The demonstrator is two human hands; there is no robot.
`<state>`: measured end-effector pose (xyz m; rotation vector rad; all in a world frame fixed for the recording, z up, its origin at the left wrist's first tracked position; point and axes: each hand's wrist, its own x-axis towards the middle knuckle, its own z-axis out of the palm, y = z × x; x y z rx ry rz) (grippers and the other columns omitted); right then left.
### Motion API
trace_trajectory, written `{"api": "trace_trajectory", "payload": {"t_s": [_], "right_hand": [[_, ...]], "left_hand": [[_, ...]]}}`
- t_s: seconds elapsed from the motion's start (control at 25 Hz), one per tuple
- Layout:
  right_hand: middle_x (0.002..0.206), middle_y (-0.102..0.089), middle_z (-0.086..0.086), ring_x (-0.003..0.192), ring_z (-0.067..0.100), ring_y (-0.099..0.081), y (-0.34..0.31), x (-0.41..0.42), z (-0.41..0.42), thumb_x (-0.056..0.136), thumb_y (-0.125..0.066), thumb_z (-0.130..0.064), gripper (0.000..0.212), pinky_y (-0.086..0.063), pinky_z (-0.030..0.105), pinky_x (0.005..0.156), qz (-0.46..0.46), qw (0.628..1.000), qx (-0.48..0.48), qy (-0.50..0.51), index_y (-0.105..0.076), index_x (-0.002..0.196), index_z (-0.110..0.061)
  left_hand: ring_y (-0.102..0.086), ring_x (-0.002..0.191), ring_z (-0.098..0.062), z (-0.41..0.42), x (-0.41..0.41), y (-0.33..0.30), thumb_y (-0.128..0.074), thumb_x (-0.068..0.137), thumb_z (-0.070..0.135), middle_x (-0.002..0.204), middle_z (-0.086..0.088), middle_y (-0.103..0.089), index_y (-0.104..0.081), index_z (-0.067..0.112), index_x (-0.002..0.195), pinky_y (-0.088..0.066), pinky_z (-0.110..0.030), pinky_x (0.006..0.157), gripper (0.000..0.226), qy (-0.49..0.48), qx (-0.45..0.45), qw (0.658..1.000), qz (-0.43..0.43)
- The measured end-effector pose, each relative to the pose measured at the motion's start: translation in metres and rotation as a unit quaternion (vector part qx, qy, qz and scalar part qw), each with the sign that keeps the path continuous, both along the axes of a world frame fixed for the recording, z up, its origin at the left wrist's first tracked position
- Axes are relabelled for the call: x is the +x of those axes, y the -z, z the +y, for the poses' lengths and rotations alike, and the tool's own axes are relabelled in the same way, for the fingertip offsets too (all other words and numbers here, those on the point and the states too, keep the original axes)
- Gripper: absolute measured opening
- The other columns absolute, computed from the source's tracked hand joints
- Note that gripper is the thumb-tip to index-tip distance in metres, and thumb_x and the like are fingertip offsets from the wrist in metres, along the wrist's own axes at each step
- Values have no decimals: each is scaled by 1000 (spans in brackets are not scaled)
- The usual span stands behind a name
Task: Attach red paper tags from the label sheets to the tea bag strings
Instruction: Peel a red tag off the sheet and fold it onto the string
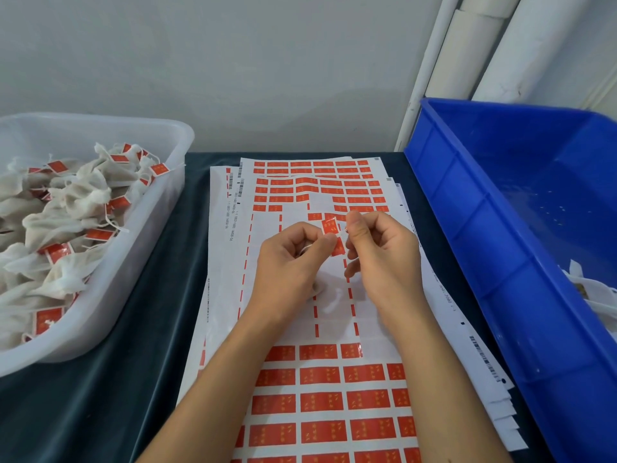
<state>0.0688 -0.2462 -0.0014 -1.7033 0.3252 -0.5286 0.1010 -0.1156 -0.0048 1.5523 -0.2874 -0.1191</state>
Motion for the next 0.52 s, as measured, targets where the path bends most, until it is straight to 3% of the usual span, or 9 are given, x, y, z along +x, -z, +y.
{"api": "trace_trajectory", "payload": {"t_s": [0.4,0.52], "right_hand": [[84,-72,-7,77,10,-69,-4,-1,-1,103,-58,-44,22,-61,26,61,-13,999,32,-28,-73,96,-29],[93,-73,-12,86,7,-68,-4,-1,-3,104,-55,-42,21,-61,27,65,-11,998,43,-46,-74,105,-33]], "left_hand": [[-49,50,-7,0,3,4,-68,99,28,68,-5,-63,-72,18,86,-43,-15,46,16,-32,7,999,2],[-50,50,-7,-1,2,3,-68,99,29,67,-2,-62,-71,17,87,-43,-16,46,17,-38,10,999,5]]}}
